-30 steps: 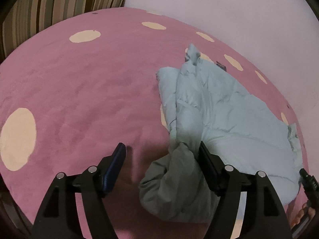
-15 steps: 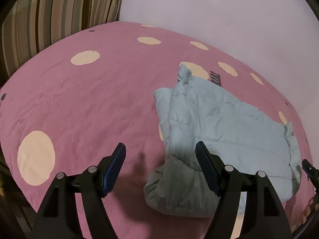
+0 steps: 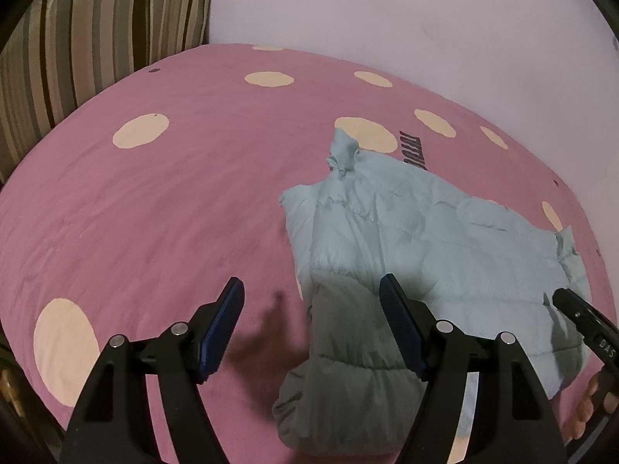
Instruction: Fold large clothes
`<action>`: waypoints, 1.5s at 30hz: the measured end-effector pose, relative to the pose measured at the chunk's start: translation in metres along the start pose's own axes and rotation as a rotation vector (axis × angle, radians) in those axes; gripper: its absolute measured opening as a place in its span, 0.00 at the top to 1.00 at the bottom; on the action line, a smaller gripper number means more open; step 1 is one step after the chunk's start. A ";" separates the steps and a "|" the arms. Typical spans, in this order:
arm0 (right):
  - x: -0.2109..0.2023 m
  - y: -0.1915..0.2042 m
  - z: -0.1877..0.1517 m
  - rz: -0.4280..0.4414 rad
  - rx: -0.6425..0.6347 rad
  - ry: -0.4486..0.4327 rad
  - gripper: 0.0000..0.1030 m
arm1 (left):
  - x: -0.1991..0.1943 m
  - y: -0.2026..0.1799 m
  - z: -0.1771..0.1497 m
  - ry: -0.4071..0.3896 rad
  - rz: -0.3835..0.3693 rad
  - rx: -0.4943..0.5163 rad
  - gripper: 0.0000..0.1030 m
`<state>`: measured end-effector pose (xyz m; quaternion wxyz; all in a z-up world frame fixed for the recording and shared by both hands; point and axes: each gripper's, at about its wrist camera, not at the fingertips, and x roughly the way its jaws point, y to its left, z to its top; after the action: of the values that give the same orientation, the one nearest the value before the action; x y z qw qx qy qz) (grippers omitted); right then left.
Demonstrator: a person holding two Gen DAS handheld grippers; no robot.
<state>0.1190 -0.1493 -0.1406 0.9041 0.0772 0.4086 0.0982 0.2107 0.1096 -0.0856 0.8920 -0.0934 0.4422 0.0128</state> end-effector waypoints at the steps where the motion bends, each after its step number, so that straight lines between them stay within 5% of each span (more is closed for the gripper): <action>1: 0.003 0.003 0.000 0.000 -0.004 0.006 0.52 | 0.002 0.000 0.001 0.003 -0.001 0.001 0.31; 22: 0.061 0.029 -0.013 -0.157 -0.126 0.117 0.52 | 0.027 -0.007 0.000 0.040 -0.006 0.026 0.31; 45: 0.070 0.028 -0.020 -0.172 -0.137 0.114 0.52 | 0.053 -0.020 0.006 0.105 -0.042 0.030 0.29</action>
<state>0.1461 -0.1039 -0.1977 0.8878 -0.0255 0.4566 0.0522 0.2497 0.0877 -0.1214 0.8688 -0.0899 0.4866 -0.0174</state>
